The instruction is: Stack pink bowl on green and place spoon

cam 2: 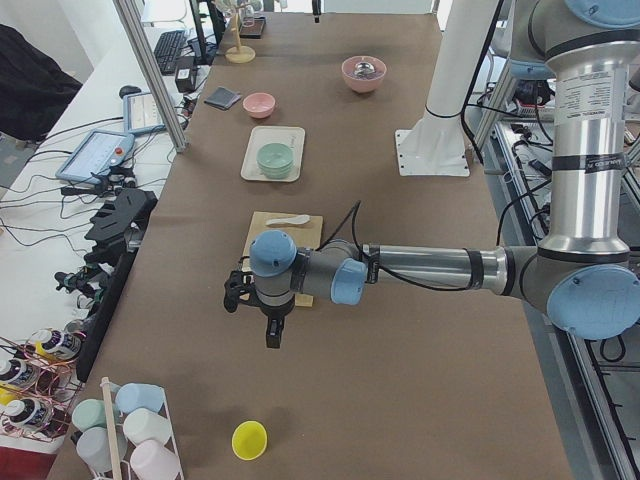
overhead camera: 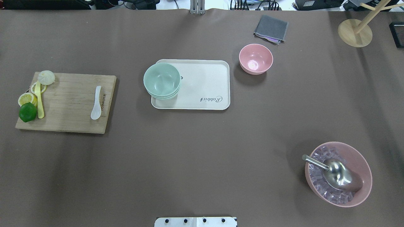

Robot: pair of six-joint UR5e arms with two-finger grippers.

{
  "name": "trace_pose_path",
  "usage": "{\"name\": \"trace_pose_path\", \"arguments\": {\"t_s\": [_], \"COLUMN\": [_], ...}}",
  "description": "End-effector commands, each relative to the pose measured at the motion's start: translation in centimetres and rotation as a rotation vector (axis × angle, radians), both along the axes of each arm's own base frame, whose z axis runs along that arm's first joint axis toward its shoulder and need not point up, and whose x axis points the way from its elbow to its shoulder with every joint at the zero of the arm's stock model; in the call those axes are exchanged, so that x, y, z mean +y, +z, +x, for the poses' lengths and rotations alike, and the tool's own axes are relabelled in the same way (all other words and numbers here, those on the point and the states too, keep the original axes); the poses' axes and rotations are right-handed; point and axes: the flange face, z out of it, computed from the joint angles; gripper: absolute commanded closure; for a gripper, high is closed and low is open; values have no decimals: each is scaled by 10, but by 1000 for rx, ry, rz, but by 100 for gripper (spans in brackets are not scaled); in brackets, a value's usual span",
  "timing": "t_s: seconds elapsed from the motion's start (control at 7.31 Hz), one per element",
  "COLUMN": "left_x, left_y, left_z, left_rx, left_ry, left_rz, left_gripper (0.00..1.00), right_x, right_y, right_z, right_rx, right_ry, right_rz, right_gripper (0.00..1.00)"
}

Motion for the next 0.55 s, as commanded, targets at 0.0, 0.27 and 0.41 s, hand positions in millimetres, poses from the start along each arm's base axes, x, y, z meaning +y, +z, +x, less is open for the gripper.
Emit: {"name": "trace_pose_path", "arguments": {"t_s": [0.0,0.27,0.41], "left_x": [1,1,0], "left_y": [-1,0,0], "left_z": [0,0,0], "left_rx": [-1,-2,-1], "left_ry": [-1,1,1], "left_rz": [0,-2,0], "left_gripper": [2,2,2], "right_x": [0,-1,-1], "right_y": [0,-1,-1], "right_z": [0,0,0], "right_rx": [1,0,0], "right_ry": [0,0,0], "right_rz": [1,2,2], "right_gripper": [0,0,0]}}
